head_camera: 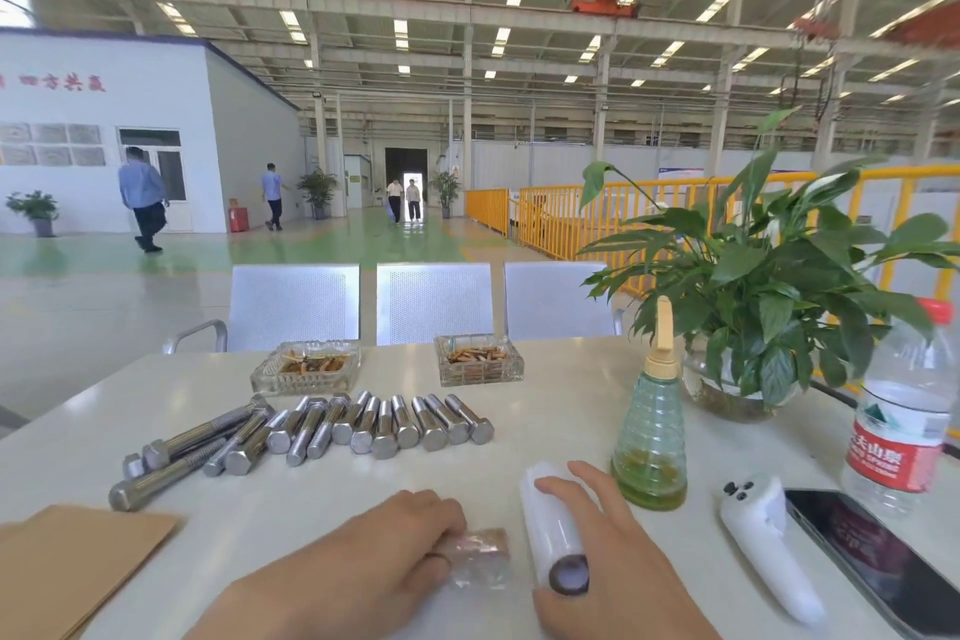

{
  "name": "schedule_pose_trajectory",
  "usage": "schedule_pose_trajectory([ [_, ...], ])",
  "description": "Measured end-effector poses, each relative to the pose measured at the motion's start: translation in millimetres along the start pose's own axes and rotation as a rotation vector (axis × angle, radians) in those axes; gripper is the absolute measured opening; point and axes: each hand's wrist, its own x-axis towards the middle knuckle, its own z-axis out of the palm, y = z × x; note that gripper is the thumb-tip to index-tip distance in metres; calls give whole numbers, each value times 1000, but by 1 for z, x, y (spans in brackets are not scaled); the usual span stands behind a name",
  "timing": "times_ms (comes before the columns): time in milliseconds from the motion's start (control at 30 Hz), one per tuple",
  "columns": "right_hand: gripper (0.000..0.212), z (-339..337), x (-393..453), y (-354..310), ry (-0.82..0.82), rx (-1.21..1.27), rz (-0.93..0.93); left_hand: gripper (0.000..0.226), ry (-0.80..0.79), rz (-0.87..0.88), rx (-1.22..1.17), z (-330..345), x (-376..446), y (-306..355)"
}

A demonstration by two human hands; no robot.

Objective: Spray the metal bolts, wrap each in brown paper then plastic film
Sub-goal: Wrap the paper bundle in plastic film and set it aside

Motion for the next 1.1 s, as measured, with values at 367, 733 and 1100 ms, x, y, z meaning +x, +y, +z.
schedule_pose_trajectory([
  [367, 65, -6, 46, -27, -238, 1244, 65, 17, 224, -331, -983, -38, 19, -25],
  [733, 97, 31, 42, -46, -272, 1728, 210, 23, 340, -610, -993, 9, 32, -41],
  [1100, 53, 25, 38, -45, -214, 1787, 306, 27, 264, -436, -1393, 15, 23, -41],
])
